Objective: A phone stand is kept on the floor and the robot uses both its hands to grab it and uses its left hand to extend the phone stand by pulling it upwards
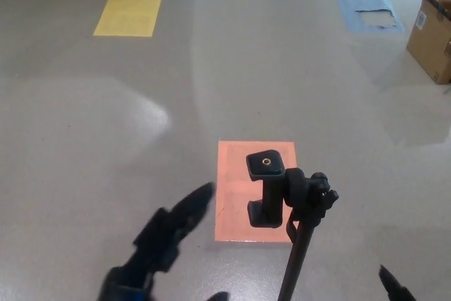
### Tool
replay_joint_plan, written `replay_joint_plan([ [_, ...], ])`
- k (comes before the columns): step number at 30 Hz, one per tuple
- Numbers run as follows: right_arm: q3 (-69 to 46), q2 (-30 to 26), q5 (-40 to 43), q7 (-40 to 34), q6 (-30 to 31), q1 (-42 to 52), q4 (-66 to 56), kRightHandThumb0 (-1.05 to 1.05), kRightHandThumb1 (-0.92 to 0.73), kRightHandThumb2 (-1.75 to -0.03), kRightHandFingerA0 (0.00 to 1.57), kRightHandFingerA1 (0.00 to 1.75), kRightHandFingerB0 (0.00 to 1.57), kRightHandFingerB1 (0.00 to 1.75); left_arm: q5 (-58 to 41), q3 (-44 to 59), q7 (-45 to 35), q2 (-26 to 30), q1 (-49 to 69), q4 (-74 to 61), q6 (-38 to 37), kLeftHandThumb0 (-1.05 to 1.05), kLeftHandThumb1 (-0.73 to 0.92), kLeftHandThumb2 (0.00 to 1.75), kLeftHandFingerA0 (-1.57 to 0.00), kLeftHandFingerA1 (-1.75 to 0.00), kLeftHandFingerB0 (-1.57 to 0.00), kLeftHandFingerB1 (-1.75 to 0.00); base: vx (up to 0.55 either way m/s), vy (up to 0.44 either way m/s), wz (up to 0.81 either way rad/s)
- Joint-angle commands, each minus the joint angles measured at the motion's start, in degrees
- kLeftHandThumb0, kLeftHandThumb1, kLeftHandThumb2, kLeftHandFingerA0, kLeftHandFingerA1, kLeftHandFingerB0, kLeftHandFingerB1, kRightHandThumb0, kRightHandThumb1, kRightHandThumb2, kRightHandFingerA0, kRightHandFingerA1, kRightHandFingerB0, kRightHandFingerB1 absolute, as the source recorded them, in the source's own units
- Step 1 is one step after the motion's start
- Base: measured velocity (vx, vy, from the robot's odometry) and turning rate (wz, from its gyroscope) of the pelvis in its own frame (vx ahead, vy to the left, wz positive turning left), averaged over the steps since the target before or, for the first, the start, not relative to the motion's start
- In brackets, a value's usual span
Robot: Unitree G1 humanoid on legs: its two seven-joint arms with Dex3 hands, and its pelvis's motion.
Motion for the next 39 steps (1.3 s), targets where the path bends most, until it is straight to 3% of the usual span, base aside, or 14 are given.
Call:
replay_joint_plan([
  [1, 0.4, 0.9, -1.2, -1.3, 2.0, -3.8, 2.4, -0.93, -0.61, -1.03, 0.00, 0.28, 0.00, 0.04, -0.2, -7.2, -1.5, -2.4, -1.8, -4.7, 14.3, -0.38, 0.39, 1.02, -0.01, -0.50, 0.00, -0.48, 0.00, 0.000, 0.00],
  [3, 0.4, 1.3, -1.3, -1.3, 3.2, -5.1, 2.8, -0.94, -0.61, -1.03, 0.01, 0.35, 0.00, 0.04, 0.4, -8.6, -1.6, -2.6, -2.4, -5.0, 15.2, -0.92, 0.70, 1.07, -0.08, -0.43, -0.11, -0.39, 0.00, 0.000, 0.00],
  [5, 0.4, 1.5, -1.7, -1.6, 3.9, -5.6, 2.8, -0.93, -0.60, -1.03, 0.01, 0.39, 0.00, 0.05, 1.5, -9.1, -1.4, -2.3, -2.4, -5.1, 15.5, -0.96, 0.74, 1.08, -0.08, -0.42, -0.09, -0.38, 0.00, 0.000, 0.00],
  [11, 0.5, 1.5, -2.1, -2.0, 4.2, -6.8, 3.2, -0.92, -0.60, -1.02, 0.01, 0.44, 0.00, 0.05, 1.6, -9.2, -1.0, -1.2, -3.1, -4.6, 16.2, -0.92, 0.74, 1.08, -0.05, -0.41, -0.05, -0.35, 0.00, 0.000, 0.00],
  [12, 0.4, 1.2, -2.0, -1.5, 4.7, -6.4, 2.2, -0.94, -0.61, -1.03, 0.00, 0.37, 0.00, 0.05, 0.6, -8.4, -1.1, -0.9, -3.1, -3.8, 16.4, -0.85, 0.80, 0.70, -0.10, -0.29, -0.13, -0.23, 0.00, 0.000, 0.00],
  [13, 0.2, 0.8, -2.0, -1.4, 4.6, -6.3, 1.9, -0.93, -0.61, -1.02, 0.00, 0.36, 0.00, 0.04, -0.7, -7.7, -1.1, -0.8, -3.1, -3.1, 16.5, -0.87, 0.69, 1.05, 0.00, -0.35, -0.17, -0.33, 0.00, 0.000, 0.00],
  [18, -0.5, 0.1, -1.5, -1.8, 3.6, -6.5, 2.7, -0.92, -0.60, -1.02, 0.01, 0.41, 0.00, 0.06, -2.1, -4.6, -0.1, -0.3, -2.2, -0.9, 15.8, -0.89, 0.69, 1.05, -0.01, -0.38, -0.15, -0.37, 0.00, 0.000, 0.00],
  [19, -0.6, 0.0, -1.6, -2.0, 3.6, -6.3, 2.7, -0.92, -0.61, -1.02, 0.01, 0.42, 0.00, 0.06, -2.2, -3.9, 0.1, -0.3, -2.1, -0.3, 15.5, -0.88, 0.78, 0.69, -0.11, -0.28, -0.15, -0.25, 0.00, 0.000, 0.00],
  [28, -0.5, -0.1, -2.2, -1.9, 4.7, -6.2, 2.9, -0.93, -0.61, -1.04, 0.00, 0.45, 0.00, 0.05, -2.6, -0.2, 0.7, -0.3, -1.4, 2.2, 14.2, -0.85, 0.82, 0.65, -0.14, -0.26, -0.14, -0.25, 0.00, 0.000, 0.00],
  [30, -0.5, -0.2, -2.3, -1.9, 4.9, -6.2, 2.8, -0.93, -0.61, -1.04, 0.00, 0.45, 0.00, 0.05, -2.6, 0.1, 0.6, -0.4, -1.3, 2.5, 14.1, -0.85, 0.82, 0.65, -0.14, -0.26, -0.14, -0.25, 0.00, 0.000, 0.00],
  [31, -0.5, 0.0, -1.9, -1.9, 4.5, -6.1, 3.5, -0.91, -0.60, -1.01, 0.00, 0.46, 0.00, 0.05, -2.2, 0.4, 0.7, -0.1, -0.3, 3.4, 11.9, -0.38, 0.42, 1.04, 0.00, -0.49, 0.00, -0.47, 0.00, 0.000, 0.00],
  [35, -0.4, 0.0, -2.0, -2.1, 4.4, -5.9, 3.8, -0.91, -0.60, -1.01, 0.00, 0.44, 0.00, 0.05, -2.1, 0.6, 0.5, 0.0, 0.6, 4.1, 10.2, -0.38, 0.42, 1.04, 0.00, -0.49, 0.00, -0.47, 0.00, 0.000, 0.00],
  [36, -0.5, 0.2, -1.2, -1.8, 4.3, -6.2, 4.4, -0.91, -0.59, -1.01, 0.00, 0.43, 0.00, 0.05, -1.4, 0.4, 0.9, 0.0, 1.4, 4.5, 9.1, -0.80, 0.84, 0.67, -0.15, -0.27, -0.15, -0.26, 0.00, 0.000, 0.00],
  [39, -0.4, 0.1, -1.8, -1.9, 4.7, -6.6, 4.7, -0.93, -0.61, -1.03, 0.00, 0.39, 0.00, 0.04, -0.9, 0.6, 1.8, -0.7, 1.5, 6.0, 7.9, -0.81, 0.83, 0.66, -0.15, -0.28, -0.15, -0.26, 0.00, 0.000, 0.00],
])
